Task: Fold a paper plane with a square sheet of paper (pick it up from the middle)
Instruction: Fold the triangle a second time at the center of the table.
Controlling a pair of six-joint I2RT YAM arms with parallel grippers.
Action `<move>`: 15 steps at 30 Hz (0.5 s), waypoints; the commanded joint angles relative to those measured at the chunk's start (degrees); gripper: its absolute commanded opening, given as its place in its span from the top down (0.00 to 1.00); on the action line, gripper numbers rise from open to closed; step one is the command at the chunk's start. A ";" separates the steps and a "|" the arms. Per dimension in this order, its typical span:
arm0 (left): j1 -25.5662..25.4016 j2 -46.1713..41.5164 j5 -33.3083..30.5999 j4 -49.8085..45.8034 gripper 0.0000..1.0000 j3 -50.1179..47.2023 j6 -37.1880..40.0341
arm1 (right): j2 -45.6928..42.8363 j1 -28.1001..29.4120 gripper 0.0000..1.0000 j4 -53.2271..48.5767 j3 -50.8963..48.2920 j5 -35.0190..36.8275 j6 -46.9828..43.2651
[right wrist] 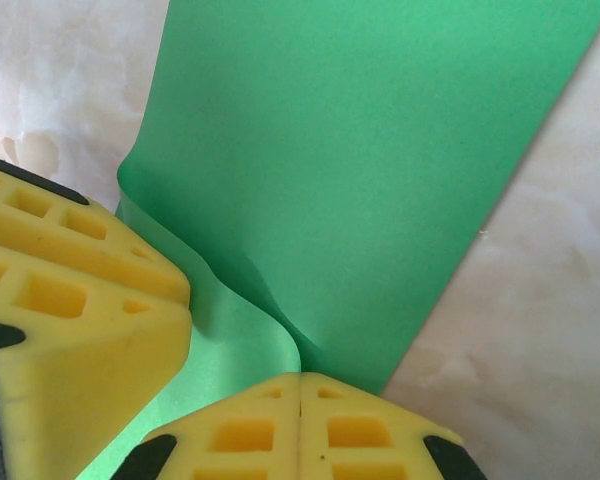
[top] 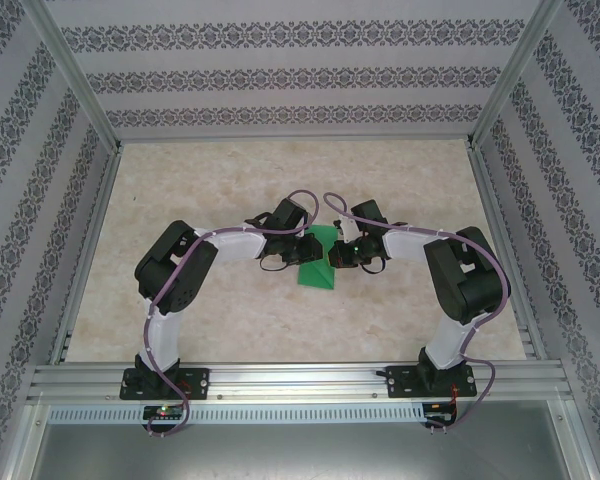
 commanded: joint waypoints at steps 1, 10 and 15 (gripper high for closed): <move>-0.72 -1.46 0.76 2.41 0.80 1.13 -0.58 | 1.03 0.14 0.95 -0.02 1.08 1.74 -0.96; -0.71 -1.45 2.49 5.93 0.77 0.21 -1.42 | 1.11 0.24 0.95 -0.24 1.30 2.08 -1.06; -0.69 -2.87 1.96 6.10 0.76 0.38 -0.64 | 1.21 0.37 0.95 -0.19 1.29 2.17 -1.07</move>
